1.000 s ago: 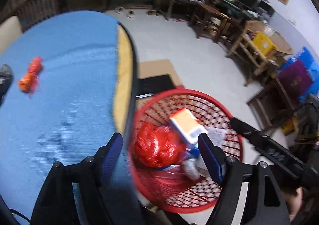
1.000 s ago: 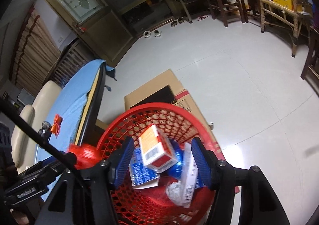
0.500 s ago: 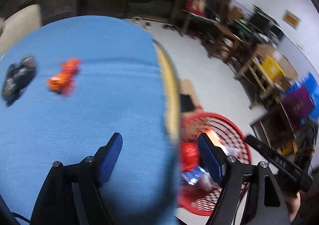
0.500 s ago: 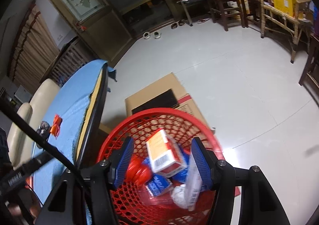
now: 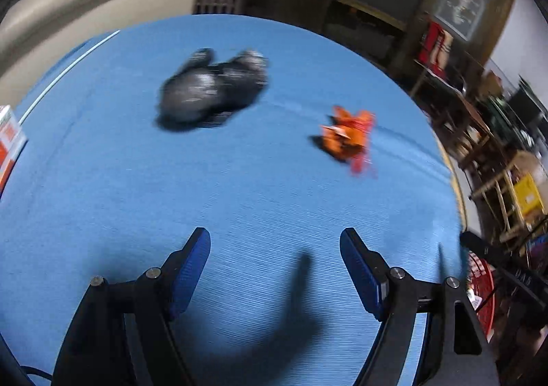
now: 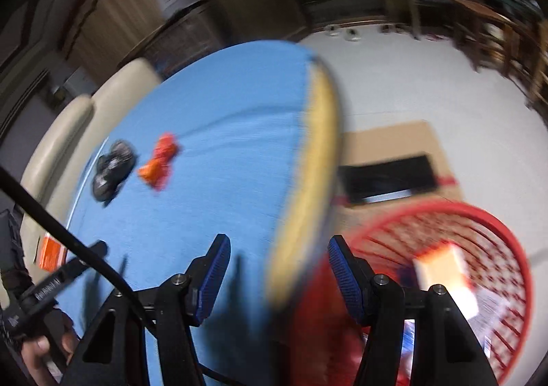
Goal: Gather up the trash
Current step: 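Move both tools back over the table toward the black bag and orange wrapper, then grasp the black plastic bag with the left tool while the right tool grasps the orange mesh snack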
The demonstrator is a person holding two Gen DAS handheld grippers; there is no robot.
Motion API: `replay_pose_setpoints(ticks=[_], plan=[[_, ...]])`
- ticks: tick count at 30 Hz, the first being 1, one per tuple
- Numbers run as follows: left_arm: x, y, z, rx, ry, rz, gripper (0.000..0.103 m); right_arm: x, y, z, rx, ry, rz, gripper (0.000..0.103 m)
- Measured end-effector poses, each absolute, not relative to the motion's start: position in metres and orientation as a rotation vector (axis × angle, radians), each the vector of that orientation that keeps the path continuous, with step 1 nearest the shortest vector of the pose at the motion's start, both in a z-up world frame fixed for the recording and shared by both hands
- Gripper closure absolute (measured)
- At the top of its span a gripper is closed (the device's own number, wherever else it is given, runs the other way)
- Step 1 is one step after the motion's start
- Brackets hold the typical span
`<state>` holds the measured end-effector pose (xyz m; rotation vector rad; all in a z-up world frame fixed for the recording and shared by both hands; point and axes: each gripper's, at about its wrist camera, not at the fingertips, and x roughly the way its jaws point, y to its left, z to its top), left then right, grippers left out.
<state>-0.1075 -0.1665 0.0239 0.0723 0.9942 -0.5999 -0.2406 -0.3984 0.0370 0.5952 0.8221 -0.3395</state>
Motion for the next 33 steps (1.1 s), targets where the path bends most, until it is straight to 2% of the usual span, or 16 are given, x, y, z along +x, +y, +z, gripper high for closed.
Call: replay_pose_setpoints(ticks=[11, 13, 15, 16, 17, 19, 20, 28, 32, 33], plan=[[-0.049, -0.113, 0.03, -0.008, 0.953, -0.527, 0.025, -0.078, -0.327, 0.061, 0.401, 0.843, -0.21, 0.037], [-0.039, -0.113, 0.032, -0.007, 0.942, -0.529, 0.024, -0.058, -0.323, 0.052, 0.367, 0.882, -0.214, 0.039], [-0.033, -0.117, 0.034, -0.002, 0.929, -0.532, 0.024, -0.044, -0.317, 0.043, 0.337, 0.911, -0.227, 0.046], [-0.028, -0.12, 0.035, 0.003, 0.923, -0.536, 0.024, -0.038, -0.315, 0.038, 0.325, 0.925, -0.227, 0.052], [-0.026, -0.131, 0.036, 0.008, 0.921, -0.539, 0.024, -0.035, -0.313, 0.035, 0.322, 0.934, -0.225, 0.059], [-0.017, -0.14, 0.037, 0.015, 0.916, -0.548, 0.024, -0.031, -0.31, 0.033, 0.306, 0.938, -0.219, 0.066], [-0.014, -0.144, 0.037, 0.017, 0.915, -0.552, 0.024, -0.03, -0.309, 0.033, 0.306, 0.943, -0.208, 0.074], [0.022, -0.181, 0.047, 0.082, 0.882, -0.556, 0.024, -0.057, -0.314, 0.029, 0.307, 0.95, -0.196, 0.075], [0.04, -0.199, 0.036, 0.131, 0.953, -0.552, 0.024, -0.072, -0.315, 0.028, 0.326, 0.947, -0.19, 0.075], [0.042, -0.203, 0.032, 0.145, 0.98, -0.559, 0.034, -0.078, -0.318, 0.03, 0.33, 0.945, -0.188, 0.075]])
